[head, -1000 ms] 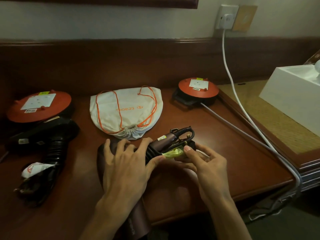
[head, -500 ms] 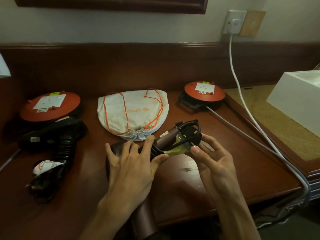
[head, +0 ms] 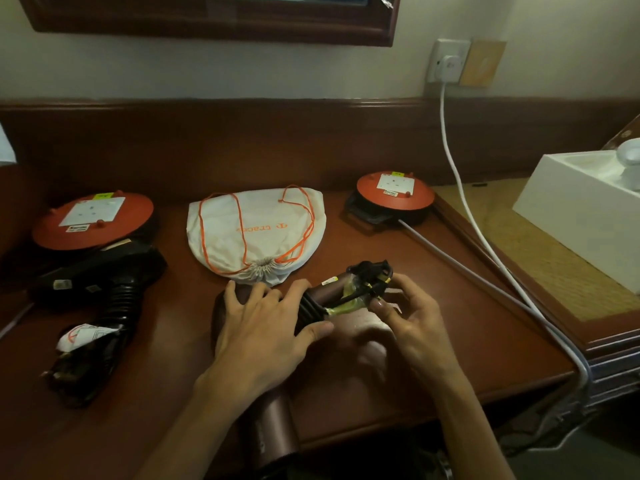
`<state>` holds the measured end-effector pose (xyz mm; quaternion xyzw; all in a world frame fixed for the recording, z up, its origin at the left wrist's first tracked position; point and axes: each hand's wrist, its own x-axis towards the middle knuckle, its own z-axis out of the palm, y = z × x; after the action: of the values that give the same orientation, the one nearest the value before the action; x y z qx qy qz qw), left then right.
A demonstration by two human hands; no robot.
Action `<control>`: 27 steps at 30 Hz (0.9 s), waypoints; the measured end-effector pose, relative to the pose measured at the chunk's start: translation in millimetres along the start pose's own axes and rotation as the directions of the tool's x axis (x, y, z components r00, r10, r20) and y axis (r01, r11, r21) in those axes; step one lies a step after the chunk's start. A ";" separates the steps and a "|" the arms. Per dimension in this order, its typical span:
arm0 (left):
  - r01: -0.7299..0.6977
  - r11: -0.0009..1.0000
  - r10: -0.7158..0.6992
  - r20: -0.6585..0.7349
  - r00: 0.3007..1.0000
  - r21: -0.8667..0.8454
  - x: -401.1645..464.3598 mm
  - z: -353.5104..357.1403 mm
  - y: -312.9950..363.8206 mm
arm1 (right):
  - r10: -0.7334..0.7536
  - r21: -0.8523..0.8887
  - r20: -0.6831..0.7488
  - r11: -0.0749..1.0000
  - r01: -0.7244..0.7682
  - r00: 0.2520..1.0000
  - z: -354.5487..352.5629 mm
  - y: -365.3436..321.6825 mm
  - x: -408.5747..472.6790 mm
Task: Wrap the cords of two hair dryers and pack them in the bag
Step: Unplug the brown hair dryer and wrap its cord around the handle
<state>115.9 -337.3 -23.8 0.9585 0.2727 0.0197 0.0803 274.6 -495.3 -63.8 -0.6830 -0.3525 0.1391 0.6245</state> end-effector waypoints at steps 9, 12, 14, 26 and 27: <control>-0.125 0.987 0.126 -0.011 0.992 0.098 10.4 -3.8 8.3 | -0.020 -0.438 0.175 0.894 0.096 0.984 -24.3 9.3 -15.9; -0.168 0.986 0.168 -0.108 0.980 0.009 12.7 -10.7 7.3 | 0.020 -0.600 0.269 0.786 0.151 0.963 -26.1 10.7 -15.7; -0.155 0.987 0.143 -0.239 0.961 -0.033 3.0 -14.0 -1.5 | 0.048 -0.628 0.304 0.761 0.163 0.951 -29.4 3.0 -17.9; 0.152 0.839 -0.264 -0.146 0.953 -0.522 -64.6 26.5 -37.9 | 0.167 -0.642 0.607 0.679 0.356 0.777 30.6 -42.4 15.9; 0.147 0.846 -0.248 -0.135 0.959 -0.513 -62.1 26.8 -43.4 | 0.168 -0.641 0.618 0.674 0.368 0.768 28.4 -42.2 13.7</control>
<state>42.7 -337.5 -56.9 0.8652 0.3625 0.1752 0.2990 253.4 -466.1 -25.5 -0.7635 -0.6051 0.1699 0.1485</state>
